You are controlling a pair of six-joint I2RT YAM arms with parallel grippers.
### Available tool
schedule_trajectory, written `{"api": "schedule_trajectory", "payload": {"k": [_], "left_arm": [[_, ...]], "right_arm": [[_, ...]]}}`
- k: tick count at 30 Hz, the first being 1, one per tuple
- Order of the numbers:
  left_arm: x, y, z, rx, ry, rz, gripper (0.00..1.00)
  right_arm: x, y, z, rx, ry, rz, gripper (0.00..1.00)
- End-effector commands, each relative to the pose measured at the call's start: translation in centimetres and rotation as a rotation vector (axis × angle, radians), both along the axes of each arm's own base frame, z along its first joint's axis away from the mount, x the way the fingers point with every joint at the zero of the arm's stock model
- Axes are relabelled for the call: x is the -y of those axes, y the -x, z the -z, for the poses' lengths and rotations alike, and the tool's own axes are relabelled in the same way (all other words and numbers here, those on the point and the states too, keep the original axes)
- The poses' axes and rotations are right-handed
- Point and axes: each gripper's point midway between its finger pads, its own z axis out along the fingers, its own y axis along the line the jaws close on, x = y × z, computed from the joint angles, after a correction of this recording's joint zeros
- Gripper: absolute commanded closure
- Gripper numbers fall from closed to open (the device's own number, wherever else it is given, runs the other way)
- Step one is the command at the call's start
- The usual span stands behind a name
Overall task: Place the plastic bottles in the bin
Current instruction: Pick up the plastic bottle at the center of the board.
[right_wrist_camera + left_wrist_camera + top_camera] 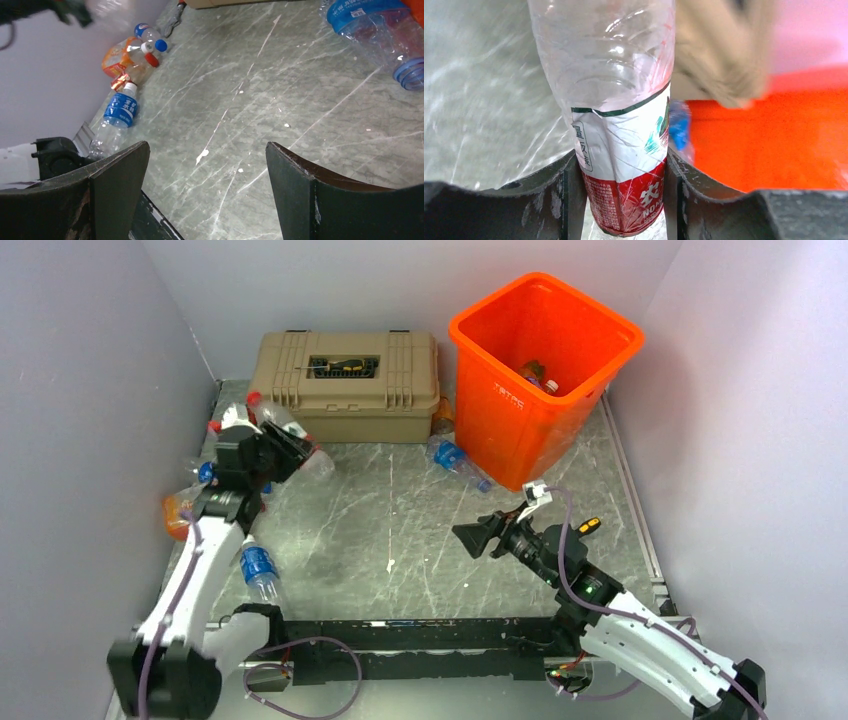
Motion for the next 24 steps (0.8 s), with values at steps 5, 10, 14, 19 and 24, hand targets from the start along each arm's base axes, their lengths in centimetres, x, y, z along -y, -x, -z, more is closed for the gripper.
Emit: {"api": "schedule_trajectory", "payload": {"k": [5, 10, 14, 19, 24], "left_arm": [[6.3, 7.1, -14.6, 0.679, -0.433, 0.635, 0.5], [12.4, 12.6, -16.0, 1.038, -0.341, 1.015, 0.54], [14.0, 14.8, -15.3, 1.086, -0.299, 1.148, 0.58], [14.7, 17.1, -14.9, 1.117, -0.248, 1.219, 0.58], [14.6, 18.4, -15.3, 1.159, -0.251, 1.237, 0.62]], "right_arm": [[-1.5, -0.1, -4.7, 0.072, -0.089, -0.052, 0.09], [-3.3, 0.9, -6.1, 0.061, -0.13, -0.153, 0.09], [-3.6, 1.6, -7.8, 0.094, -0.159, -0.194, 0.09], [-3.1, 1.9, -11.5, 0.186, -0.222, -0.187, 0.09], [-2.4, 1.4, -16.5, 0.294, -0.233, -0.149, 0.09]]}}
